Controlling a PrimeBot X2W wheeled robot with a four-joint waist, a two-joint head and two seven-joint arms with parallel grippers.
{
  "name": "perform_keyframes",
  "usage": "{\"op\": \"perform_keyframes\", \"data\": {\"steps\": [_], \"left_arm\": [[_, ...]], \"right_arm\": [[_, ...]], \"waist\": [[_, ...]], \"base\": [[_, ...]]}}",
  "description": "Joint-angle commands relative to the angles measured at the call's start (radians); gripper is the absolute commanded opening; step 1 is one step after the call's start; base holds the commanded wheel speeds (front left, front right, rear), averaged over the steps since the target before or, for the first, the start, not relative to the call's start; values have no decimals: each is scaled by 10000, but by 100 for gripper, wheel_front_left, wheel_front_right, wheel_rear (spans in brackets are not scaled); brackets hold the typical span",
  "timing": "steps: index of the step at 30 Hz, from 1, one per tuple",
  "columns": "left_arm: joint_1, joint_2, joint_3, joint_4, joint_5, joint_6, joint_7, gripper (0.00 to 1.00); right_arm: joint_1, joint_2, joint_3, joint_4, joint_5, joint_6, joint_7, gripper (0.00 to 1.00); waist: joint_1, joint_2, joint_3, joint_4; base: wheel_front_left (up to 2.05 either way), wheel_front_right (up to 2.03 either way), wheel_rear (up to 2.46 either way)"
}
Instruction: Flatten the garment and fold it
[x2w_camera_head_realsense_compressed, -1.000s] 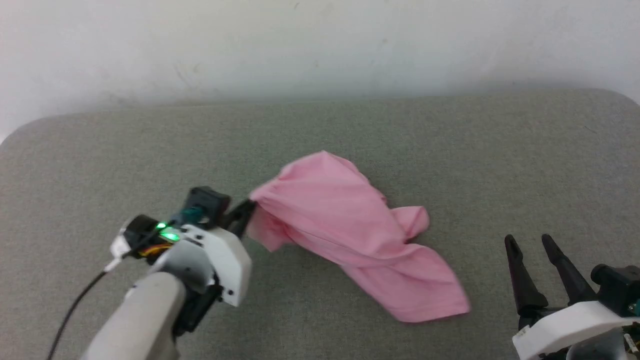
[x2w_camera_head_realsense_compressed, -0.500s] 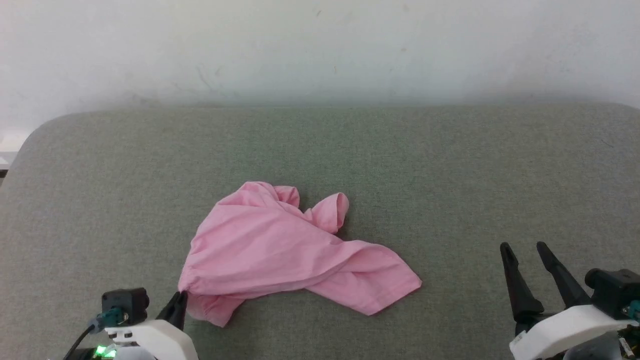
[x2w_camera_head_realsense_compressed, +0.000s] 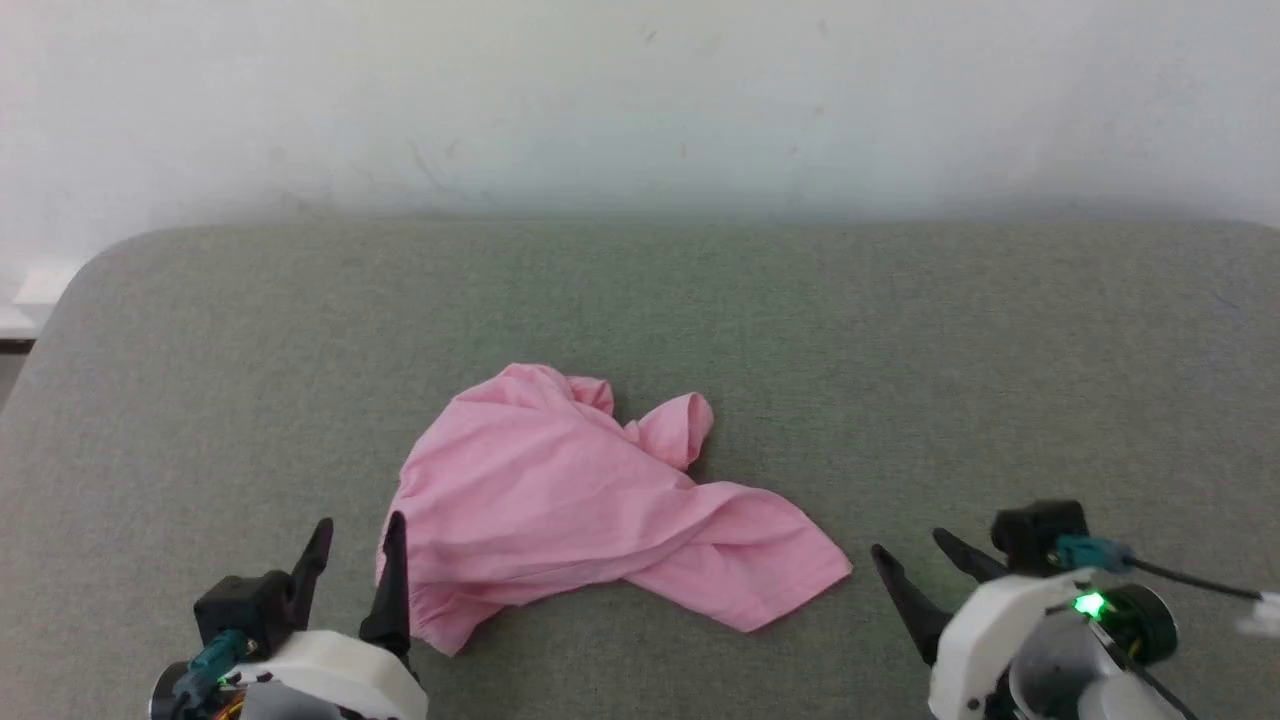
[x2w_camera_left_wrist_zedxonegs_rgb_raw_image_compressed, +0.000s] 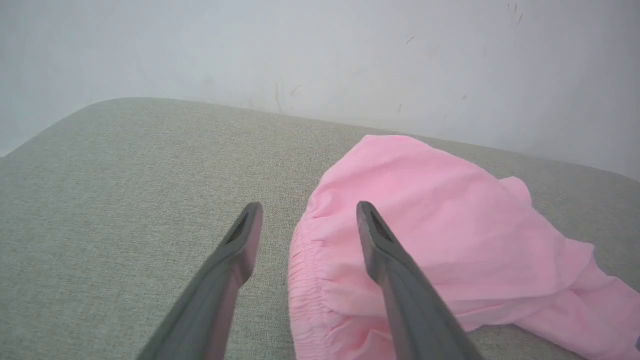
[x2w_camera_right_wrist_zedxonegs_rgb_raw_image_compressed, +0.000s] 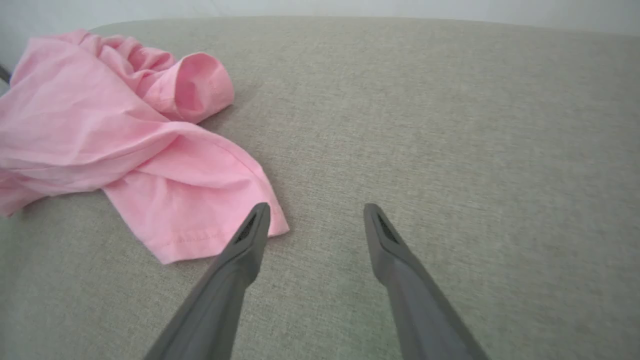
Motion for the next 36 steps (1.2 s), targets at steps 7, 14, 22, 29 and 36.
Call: {"op": "perform_keyframes", "data": {"steps": [7, 14, 22, 29, 36], "left_arm": [[-636, -418, -332, 330, 192, -101, -172, 100], [-834, -569, -448, 541, 190, -159, -271, 100], [-732, -564, -407, 650, 138, -127, -362, 100], [-731, -544, -434, 631, 109, -117, -382, 100], [-615, -487, -359, 602, 32, -11, -373, 100]], "right_arm": [[-2146, -569, 1746, 2543, 1213, -7, 706, 100], [-3202, -965, 3164, 3953, 2338, -7, 2362, 0], [-4463, -1875, 2183, 2593, 1126, -7, -299, 0], [-2373, -1982, 483, 439, -766, -7, -1973, 0], [1445, -1205, -1483, -75, -1275, -7, -1831, 0]], "waist": [[1, 0, 248, 623], [1, 0, 255, 853], [1, 0, 96, 577], [1, 0, 163, 422], [1, 0, 251, 141]], "base": [[0, 0, 0], [0, 0, 0], [0, 0, 0], [0, 0, 0], [0, 0, 0]]}}
